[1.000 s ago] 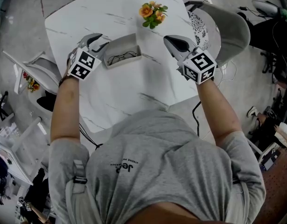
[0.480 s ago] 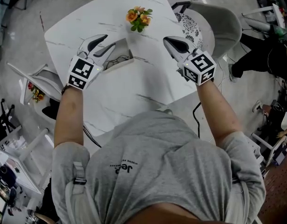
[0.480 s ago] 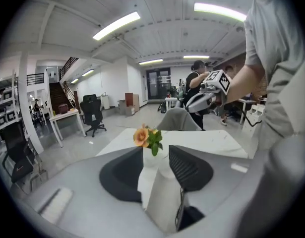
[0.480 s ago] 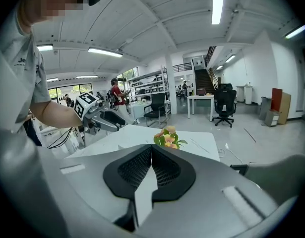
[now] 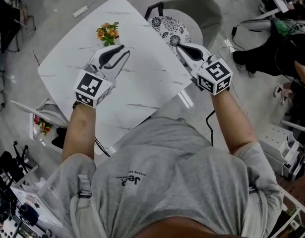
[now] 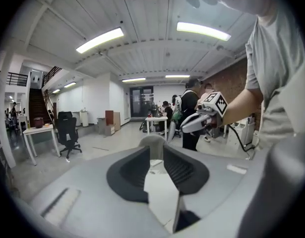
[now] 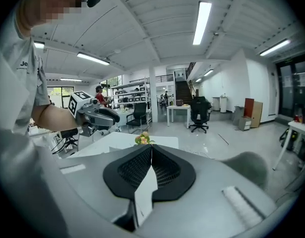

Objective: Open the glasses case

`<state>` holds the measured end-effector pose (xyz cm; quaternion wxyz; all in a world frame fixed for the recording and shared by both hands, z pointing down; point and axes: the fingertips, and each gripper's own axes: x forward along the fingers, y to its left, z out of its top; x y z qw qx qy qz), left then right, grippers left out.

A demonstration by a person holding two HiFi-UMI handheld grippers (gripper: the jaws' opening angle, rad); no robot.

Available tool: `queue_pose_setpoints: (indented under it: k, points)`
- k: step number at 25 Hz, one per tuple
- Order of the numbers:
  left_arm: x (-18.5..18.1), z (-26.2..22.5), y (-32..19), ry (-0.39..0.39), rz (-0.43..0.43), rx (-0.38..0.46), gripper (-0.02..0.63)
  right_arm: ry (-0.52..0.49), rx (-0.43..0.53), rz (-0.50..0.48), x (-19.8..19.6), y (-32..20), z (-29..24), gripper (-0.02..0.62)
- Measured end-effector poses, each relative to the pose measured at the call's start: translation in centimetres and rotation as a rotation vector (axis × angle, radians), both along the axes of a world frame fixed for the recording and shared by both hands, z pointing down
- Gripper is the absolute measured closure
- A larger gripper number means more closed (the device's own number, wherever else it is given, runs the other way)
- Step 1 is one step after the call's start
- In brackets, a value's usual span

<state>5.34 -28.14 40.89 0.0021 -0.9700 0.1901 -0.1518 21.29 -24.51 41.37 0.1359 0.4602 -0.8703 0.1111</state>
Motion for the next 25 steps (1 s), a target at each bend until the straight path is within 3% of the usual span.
queue_pose_setpoints:
  k: [7, 14, 20, 25]
  points:
    - [11.8, -5.3, 7.2, 0.117, 0.157, -0.004, 0.483, -0.005, 0.046, 0.166, 11.1, 8.4, -4.6, 0.592]
    - [21.3, -9.4, 14.0, 0.219, 0.291, -0.054, 0.532, -0.009, 0.112, 0.325, 20.0, 16.9, -8.9, 0.592]
    - [26.7, -12.1, 19.1, 0.295, 0.341, -0.099, 0.549, -0.031, 0.141, 0.425, 25.5, 23.9, -11.8, 0.594]
    - [27.8, -13.9, 21.2, 0.351, 0.335, -0.165, 0.55, -0.066, 0.179, 0.479, 27.9, 28.1, -13.7, 0.594]
